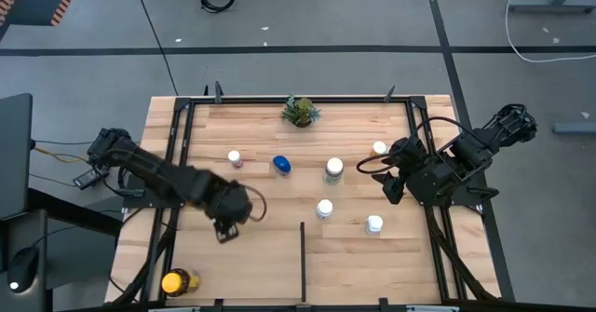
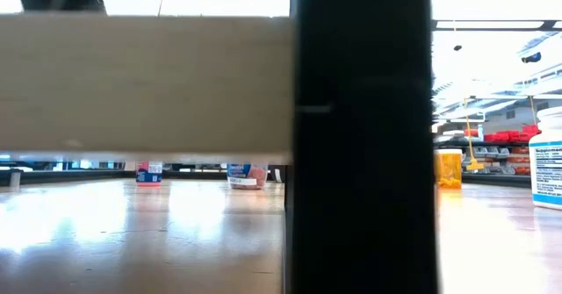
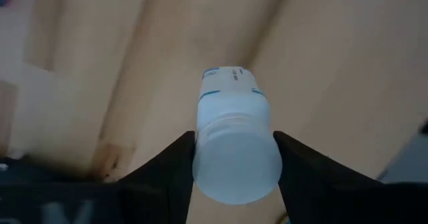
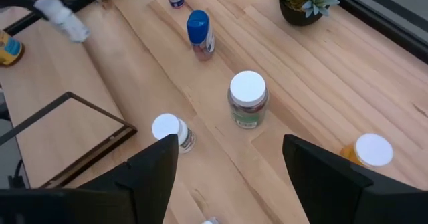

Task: Pick and place medicine bottles onto shelf by color
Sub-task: Put the left white and blue medicine bottle on the shelf

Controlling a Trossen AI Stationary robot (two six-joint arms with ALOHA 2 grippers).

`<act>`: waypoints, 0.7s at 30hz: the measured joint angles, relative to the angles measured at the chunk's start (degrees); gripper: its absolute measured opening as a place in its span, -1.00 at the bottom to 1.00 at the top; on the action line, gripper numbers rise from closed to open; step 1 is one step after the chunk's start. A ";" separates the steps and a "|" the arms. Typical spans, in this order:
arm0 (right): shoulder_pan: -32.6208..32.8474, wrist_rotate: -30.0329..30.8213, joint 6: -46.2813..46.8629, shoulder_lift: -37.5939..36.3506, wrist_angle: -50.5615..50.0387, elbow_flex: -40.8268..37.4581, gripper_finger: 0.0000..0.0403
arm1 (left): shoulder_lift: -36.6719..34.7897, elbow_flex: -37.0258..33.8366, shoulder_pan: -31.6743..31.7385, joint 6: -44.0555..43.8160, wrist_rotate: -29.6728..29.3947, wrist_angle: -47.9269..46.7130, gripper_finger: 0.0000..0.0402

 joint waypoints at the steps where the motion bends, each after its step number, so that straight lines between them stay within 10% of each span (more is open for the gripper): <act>1: 0.03 -0.02 0.18 0.00 0.05 0.00 0.37 | 0.00 0.24 -1.72 -0.45 -0.07 -0.07 -0.11; 21: 4.17 5.82 4.43 0.00 4.52 -0.02 0.37 | 0.04 -1.77 -24.20 -5.13 1.80 -5.90 -0.08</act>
